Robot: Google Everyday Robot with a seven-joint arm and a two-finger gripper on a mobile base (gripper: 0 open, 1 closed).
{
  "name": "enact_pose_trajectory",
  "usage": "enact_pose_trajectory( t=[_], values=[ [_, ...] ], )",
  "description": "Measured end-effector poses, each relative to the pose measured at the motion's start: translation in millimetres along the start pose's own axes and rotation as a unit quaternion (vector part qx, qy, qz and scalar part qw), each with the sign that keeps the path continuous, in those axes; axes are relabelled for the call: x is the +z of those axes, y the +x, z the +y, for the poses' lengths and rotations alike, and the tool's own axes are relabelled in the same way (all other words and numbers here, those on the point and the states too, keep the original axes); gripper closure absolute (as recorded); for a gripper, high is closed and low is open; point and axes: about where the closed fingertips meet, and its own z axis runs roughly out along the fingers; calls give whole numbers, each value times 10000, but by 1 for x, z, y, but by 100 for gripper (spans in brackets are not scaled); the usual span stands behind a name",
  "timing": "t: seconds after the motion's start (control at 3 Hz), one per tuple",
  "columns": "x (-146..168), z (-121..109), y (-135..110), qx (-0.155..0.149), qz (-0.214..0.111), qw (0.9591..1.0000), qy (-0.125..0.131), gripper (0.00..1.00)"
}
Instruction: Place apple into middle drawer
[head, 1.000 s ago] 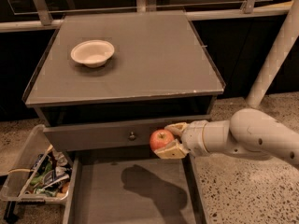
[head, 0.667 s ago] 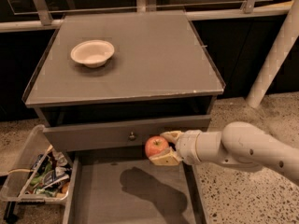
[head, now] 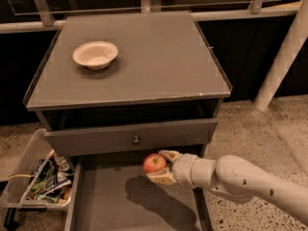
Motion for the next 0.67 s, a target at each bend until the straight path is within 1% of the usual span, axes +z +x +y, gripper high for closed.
enact_pose_trajectory(
  t=[0.33, 0.67],
  values=[
    [32, 5, 41, 87, -87, 9999, -40, 100],
    [32, 5, 41, 87, -87, 9999, -40, 100]
  ],
)
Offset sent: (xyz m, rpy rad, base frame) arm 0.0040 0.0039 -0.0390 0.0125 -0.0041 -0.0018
